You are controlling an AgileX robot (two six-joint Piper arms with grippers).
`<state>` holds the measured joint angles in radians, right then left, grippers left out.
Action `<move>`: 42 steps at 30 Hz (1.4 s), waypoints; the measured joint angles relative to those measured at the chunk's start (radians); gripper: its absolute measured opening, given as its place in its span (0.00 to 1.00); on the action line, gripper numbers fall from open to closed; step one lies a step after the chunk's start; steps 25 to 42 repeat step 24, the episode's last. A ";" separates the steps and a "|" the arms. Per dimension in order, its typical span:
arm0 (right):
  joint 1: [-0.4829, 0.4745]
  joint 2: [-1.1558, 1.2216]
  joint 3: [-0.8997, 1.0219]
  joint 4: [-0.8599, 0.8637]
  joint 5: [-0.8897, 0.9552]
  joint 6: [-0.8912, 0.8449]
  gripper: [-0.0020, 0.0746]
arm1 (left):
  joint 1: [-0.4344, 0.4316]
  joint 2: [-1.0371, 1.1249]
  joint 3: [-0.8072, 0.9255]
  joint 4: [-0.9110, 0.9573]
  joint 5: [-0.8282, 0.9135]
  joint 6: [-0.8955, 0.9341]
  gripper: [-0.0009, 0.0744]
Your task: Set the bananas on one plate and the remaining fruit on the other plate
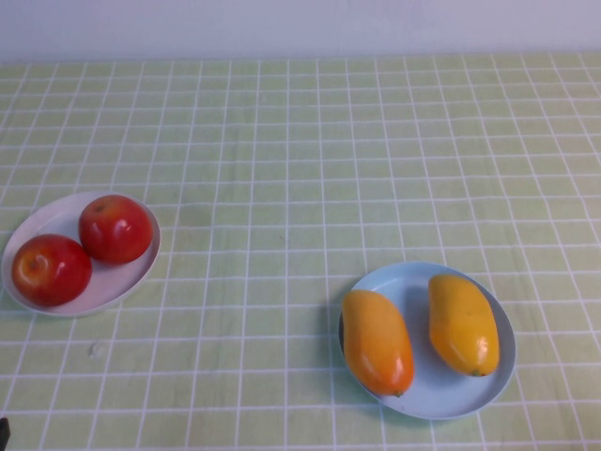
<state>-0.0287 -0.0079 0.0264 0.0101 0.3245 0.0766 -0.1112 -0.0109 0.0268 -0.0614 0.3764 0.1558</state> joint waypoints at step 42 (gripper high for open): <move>0.000 0.000 0.004 0.048 0.032 -0.051 0.01 | 0.000 0.000 0.000 0.000 0.000 0.000 0.02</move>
